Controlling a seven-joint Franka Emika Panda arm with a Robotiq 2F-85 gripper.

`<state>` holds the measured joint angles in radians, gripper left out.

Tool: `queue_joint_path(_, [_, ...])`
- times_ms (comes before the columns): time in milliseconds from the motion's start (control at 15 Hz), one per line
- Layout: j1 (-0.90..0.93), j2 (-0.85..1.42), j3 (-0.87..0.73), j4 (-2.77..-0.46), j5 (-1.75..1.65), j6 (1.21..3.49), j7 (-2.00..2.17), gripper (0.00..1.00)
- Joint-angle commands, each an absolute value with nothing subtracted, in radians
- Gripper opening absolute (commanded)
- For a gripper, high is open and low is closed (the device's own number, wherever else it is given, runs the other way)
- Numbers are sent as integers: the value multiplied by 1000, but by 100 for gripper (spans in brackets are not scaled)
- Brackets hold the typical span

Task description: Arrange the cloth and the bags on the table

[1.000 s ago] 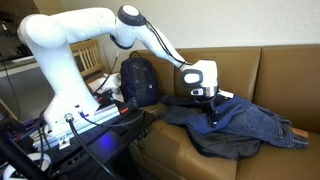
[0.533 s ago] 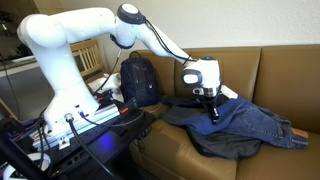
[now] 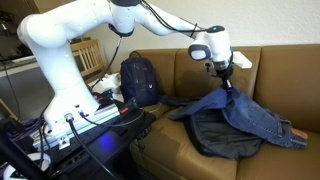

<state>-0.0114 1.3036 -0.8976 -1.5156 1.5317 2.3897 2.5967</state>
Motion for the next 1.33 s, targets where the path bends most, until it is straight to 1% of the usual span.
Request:
queue_joint_path(0, [20,1121,-934,-1578,1604,2378,2462,2])
queue_joint_path(67, [33,1082,-951,-1581,1614,2376,2428,2])
queue_joint_path(133, [-60,1105,-823,-1518,1467,2476,2523,7])
queue_joint_path(333, [-47,1025,-831,-1538,1474,2473,2481,7])
queue_joint_path(400, [-45,1023,-831,-1544,1475,2472,2478,2])
queue_joint_path(533, [34,905,-779,-1670,1420,2515,2320,2])
queue_joint_path(600, [128,911,-859,-1732,1497,2480,2255,2])
queue_joint_path(667, [151,879,-849,-1765,1499,2516,2190,2])
queue_joint_path(933, [326,732,-894,-1906,1550,2574,1964,2])
queue_joint_path(1267, [544,503,-1023,-2090,1493,2487,1813,2])
